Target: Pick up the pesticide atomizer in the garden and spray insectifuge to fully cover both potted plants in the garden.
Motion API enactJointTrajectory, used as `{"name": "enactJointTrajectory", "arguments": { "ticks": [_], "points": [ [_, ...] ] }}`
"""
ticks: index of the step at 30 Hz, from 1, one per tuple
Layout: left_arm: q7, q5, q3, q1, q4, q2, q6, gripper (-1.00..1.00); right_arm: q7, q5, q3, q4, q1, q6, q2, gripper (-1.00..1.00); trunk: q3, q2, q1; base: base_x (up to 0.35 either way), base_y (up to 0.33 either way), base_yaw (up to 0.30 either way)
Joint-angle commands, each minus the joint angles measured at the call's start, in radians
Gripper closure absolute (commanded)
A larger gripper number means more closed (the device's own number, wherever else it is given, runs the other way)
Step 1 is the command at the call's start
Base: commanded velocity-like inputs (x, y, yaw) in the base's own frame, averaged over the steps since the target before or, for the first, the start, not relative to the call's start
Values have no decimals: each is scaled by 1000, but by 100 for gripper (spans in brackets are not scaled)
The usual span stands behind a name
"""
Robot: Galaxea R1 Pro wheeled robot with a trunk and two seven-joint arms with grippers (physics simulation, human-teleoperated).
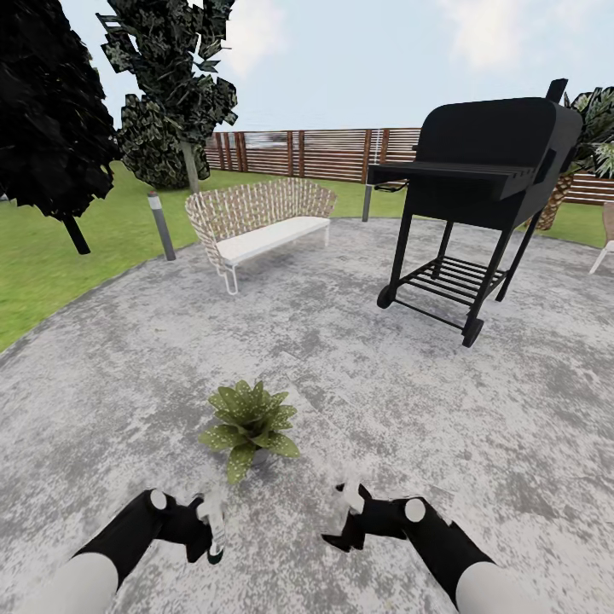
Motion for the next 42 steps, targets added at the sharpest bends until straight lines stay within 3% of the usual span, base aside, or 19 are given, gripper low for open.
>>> {"name": "enactJointTrajectory", "arguments": {
  "ticks": [1,4,6,8,10,12,14,16,18,24,33,39,42],
  "points": [
    [17,24,4,11,5,-2,0,100,-41,9,-9,18,0,-6,-8,-100,-1,0,0,0,0,0],
    [96,228,4,48,37,-1,-41,100,-276,7,-96,185,2,-8,-20,-100,-1,0,0,0,0,0],
    [161,312,5,82,54,1,-72,100,-440,5,-139,286,2,-12,-21,-100,-1,0,0,0,0,0],
    [296,373,5,121,65,-1,-86,100,-615,3,-156,362,2,-15,-9,-100,-1,0,0,0,0,0],
    [424,438,5,142,100,-8,-106,100,-731,1,-161,383,6,-29,5,-100,-1,0,0,0,0,0],
    [549,521,5,151,162,-12,-172,100,-842,0,-170,391,34,-109,10,-100,-1,0,0,0,0,0],
    [672,614,5,154,226,-12,-238,100,-970,1,-228,394,89,-255,11,-100,-1,0,0,0,0,0],
    [740,671,5,156,272,-12,-258,100,-1058,1,-297,395,130,-336,12,-100,-1,0,0,0,0,0],
    [797,721,5,157,311,-8,-271,100,-1093,2,-329,395,149,-367,9,-100,-1,0,0,0,0,0],
    [786,702,3,192,328,-8,-270,100,-1092,-2,-335,415,130,-361,43,-100,-1,0,0,0,0,0],
    [787,707,3,202,335,-6,-273,100,-1096,-5,-335,466,170,-364,-5,-100,-1,0,0,0,0,0],
    [788,708,4,204,335,-6,-275,100,-1094,-3,-334,483,174,-365,-3,-100,1,0,0,0,0,0],
    [788,735,4,205,335,-6,-275,100,-1093,-2,-334,483,174,-365,-3,-100,5,0,0,0,0,0]
  ]
}}
